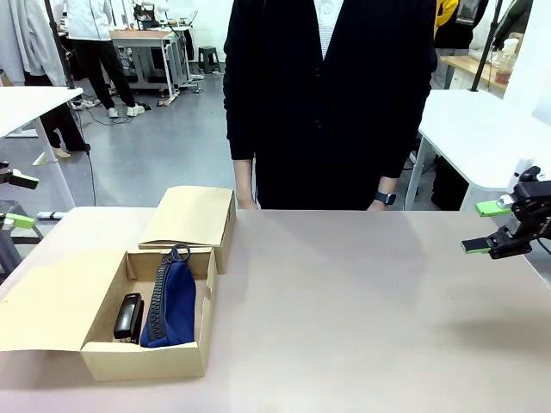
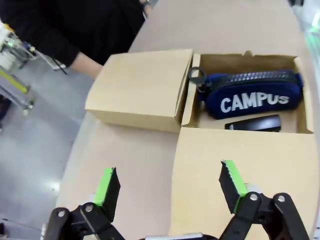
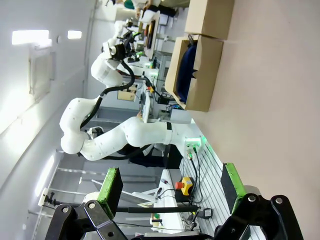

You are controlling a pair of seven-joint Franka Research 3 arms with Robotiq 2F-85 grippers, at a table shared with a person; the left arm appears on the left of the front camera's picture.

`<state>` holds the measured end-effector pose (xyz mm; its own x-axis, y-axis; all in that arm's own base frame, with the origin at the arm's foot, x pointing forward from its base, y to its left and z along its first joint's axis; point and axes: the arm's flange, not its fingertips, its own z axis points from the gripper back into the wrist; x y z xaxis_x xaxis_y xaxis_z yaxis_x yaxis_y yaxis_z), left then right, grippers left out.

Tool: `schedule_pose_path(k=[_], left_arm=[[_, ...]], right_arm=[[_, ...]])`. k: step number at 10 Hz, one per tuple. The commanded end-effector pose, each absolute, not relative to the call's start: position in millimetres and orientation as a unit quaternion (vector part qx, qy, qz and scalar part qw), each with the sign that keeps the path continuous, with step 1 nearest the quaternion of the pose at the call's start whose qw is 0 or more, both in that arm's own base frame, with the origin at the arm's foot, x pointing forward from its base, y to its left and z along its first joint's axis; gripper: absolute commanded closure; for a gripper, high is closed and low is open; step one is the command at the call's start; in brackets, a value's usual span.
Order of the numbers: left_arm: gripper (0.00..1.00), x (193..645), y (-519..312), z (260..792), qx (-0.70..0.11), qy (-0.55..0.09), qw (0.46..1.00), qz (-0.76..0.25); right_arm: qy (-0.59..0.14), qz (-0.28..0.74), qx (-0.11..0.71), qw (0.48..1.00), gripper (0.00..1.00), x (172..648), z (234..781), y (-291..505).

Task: Place items inside the box.
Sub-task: Close the lid of the Mailer Box closest to the robot.

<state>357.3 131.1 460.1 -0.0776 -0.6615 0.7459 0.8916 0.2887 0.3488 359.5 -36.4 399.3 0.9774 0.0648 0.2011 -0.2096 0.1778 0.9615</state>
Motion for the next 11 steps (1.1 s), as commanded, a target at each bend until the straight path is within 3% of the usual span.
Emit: schedule_pose_path(k=[1, 2, 3, 7, 9, 11], left_arm=[[0.00, 351, 118, 453, -0.208, -0.411, 0.680, -0.570], [0.00, 351, 118, 453, -0.208, -0.411, 0.680, -0.570], [0.00, 357, 125, 456, -0.154, -0.436, 0.671, -0.580], [0.00, 345, 183, 427, -0.249, -0.345, 0.652, -0.628], [0.00, 343, 223, 395, -0.287, -0.359, 0.624, -0.632], [0.00, 339, 250, 360, -0.257, -0.377, 0.624, -0.634]], right_arm=[[-0.060, 0.087, 0.643, 0.759, 0.00, 360, 404, -38], [-0.060, 0.087, 0.643, 0.759, 0.00, 360, 404, -38], [-0.060, 0.087, 0.643, 0.759, 0.00, 360, 404, -38], [-0.060, 0.087, 0.643, 0.759, 0.00, 360, 404, -38], [-0.060, 0.087, 0.643, 0.759, 0.00, 360, 404, -38], [-0.060, 0.087, 0.643, 0.759, 0.00, 360, 404, -38]])
